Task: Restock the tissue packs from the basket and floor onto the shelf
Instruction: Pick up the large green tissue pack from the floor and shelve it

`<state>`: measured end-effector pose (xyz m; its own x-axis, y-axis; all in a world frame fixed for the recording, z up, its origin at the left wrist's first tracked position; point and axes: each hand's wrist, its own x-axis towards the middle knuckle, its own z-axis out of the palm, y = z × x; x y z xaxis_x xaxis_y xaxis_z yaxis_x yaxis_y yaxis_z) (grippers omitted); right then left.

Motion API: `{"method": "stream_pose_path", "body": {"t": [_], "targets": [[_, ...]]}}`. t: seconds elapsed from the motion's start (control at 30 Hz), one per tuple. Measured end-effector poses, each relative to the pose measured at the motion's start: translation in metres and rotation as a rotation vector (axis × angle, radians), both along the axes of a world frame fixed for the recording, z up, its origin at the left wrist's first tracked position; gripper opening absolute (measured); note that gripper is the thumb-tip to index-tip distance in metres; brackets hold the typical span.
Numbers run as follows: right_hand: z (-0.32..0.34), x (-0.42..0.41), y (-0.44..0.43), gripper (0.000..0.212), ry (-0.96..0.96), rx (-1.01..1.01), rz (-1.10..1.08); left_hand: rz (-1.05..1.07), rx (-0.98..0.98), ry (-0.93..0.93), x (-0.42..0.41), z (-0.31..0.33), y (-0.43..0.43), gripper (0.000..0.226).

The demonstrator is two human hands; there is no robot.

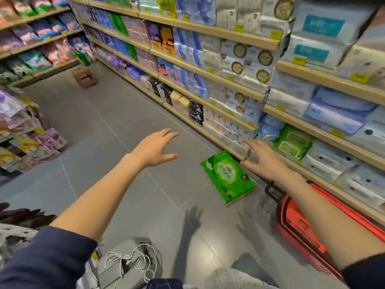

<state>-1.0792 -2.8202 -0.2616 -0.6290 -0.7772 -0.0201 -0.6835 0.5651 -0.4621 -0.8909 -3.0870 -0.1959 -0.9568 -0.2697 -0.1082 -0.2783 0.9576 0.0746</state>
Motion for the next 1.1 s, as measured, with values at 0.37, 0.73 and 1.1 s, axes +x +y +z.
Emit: {"method": "stream_pose_path", "body": {"t": [0.37,0.73,1.1], "targets": [[-0.046,-0.08,-0.055,0.076,-0.133,0.082,-0.078,-0.069,0.07,-0.167,-0.103,-0.062,-0.065,0.075],[-0.084,-0.116,-0.082,0.076,-0.382,0.092,-0.357,-0.206,0.17,-0.266,-0.212,-0.103,-0.12,0.074],[-0.125,-0.087,-0.135,0.073,-0.449,0.053,-0.804,-0.448,0.289,-0.436,-0.331,-0.158,-0.218,0.071]]}}
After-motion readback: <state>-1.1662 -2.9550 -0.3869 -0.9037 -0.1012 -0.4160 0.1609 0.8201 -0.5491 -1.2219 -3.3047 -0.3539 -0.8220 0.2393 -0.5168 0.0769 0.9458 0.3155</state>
